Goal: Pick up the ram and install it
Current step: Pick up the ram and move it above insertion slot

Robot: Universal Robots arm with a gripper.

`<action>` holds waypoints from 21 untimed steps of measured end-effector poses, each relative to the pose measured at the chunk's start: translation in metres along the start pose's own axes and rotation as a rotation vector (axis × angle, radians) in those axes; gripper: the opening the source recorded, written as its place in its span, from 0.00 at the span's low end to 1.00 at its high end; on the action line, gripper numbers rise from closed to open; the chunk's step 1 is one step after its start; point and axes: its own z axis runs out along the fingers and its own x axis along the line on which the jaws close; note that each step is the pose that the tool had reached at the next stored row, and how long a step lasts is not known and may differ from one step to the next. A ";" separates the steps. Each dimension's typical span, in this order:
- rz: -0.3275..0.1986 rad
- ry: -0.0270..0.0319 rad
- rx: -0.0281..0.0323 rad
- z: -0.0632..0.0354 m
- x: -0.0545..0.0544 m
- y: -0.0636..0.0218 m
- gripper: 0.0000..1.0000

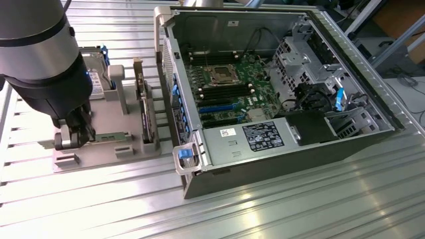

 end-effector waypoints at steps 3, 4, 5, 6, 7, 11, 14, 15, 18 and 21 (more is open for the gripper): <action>0.000 0.0025 0.0001 -0.0077 0.000 -0.0001 0.12; 0.000 0.0034 0.0001 -0.0097 0.000 -0.0001 0.12; 0.000 0.0042 0.0001 -0.0117 0.000 0.0000 0.12; 0.000 0.0052 0.0002 -0.0144 0.001 -0.0001 0.12; 0.000 0.0059 0.0002 -0.0173 0.001 -0.0001 0.12; 0.000 0.0080 0.0002 -0.0268 0.001 -0.0001 0.12; 0.000 0.0088 0.0002 -0.0309 0.001 -0.0001 0.12; 0.000 0.0091 0.0002 -0.0323 0.001 -0.0001 0.12; 0.000 0.0113 0.0003 -0.0394 0.002 -0.0002 0.12; 0.000 0.0137 0.0005 -0.0444 0.002 -0.0002 0.12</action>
